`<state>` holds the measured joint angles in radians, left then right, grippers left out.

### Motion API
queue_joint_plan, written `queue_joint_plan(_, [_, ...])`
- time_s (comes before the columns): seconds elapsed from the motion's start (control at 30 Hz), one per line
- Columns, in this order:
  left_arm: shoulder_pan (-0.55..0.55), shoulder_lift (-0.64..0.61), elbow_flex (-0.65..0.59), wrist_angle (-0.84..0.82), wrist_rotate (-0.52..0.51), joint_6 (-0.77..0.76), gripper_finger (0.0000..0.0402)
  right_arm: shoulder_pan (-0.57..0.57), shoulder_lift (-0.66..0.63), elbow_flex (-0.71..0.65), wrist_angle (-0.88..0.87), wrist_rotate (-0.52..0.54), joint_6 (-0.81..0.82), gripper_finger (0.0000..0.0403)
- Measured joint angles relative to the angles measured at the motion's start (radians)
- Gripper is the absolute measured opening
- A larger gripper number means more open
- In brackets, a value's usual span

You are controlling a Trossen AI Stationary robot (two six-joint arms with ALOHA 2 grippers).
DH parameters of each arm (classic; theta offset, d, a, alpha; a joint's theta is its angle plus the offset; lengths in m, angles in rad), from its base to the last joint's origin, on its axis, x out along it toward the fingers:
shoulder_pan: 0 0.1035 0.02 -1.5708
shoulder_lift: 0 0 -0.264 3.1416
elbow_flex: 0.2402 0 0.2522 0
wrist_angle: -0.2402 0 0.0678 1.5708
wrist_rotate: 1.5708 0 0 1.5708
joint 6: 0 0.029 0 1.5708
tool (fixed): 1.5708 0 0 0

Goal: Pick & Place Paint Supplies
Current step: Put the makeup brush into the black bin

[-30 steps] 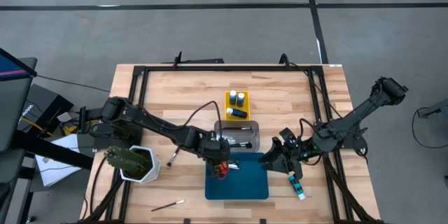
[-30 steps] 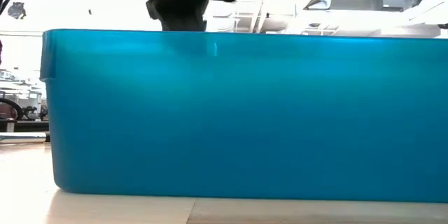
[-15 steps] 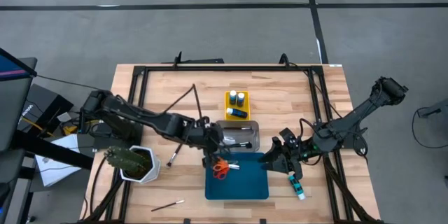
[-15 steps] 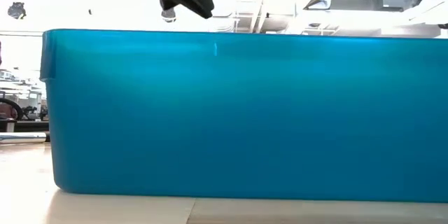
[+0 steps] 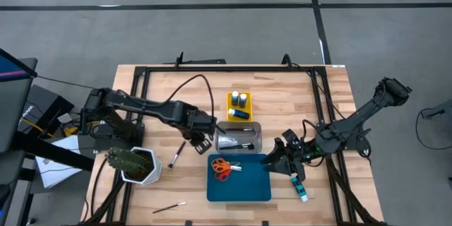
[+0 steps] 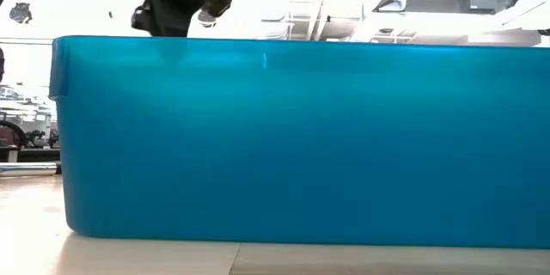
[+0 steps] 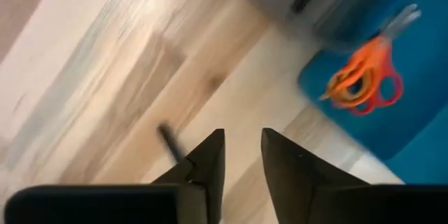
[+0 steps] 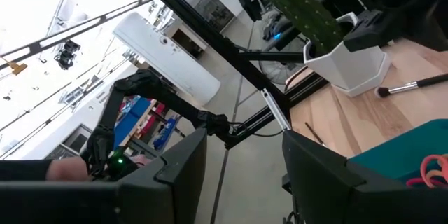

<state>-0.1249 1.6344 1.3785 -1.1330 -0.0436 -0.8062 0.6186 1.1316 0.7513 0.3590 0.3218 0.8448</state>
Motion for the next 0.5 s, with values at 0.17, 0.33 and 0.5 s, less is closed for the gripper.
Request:
queue_joint_plan(0.17, [0.015,0.013,-0.001,-0.096,0.053,-0.023,0.0118,-0.006,0.000,0.000,0.000,0.000,-0.010,0.0184])
queue_joint_plan(0.33, [0.014,0.021,-0.026,-0.107,0.122,-0.032,0.0151,-0.013,0.000,0.000,-0.002,0.000,-0.014,0.0184])
queue_joint_plan(0.5, [0.004,0.023,-0.139,-0.095,0.233,-0.049,0.0176,-0.013,0.000,0.000,-0.007,-0.001,-0.016,0.0184])
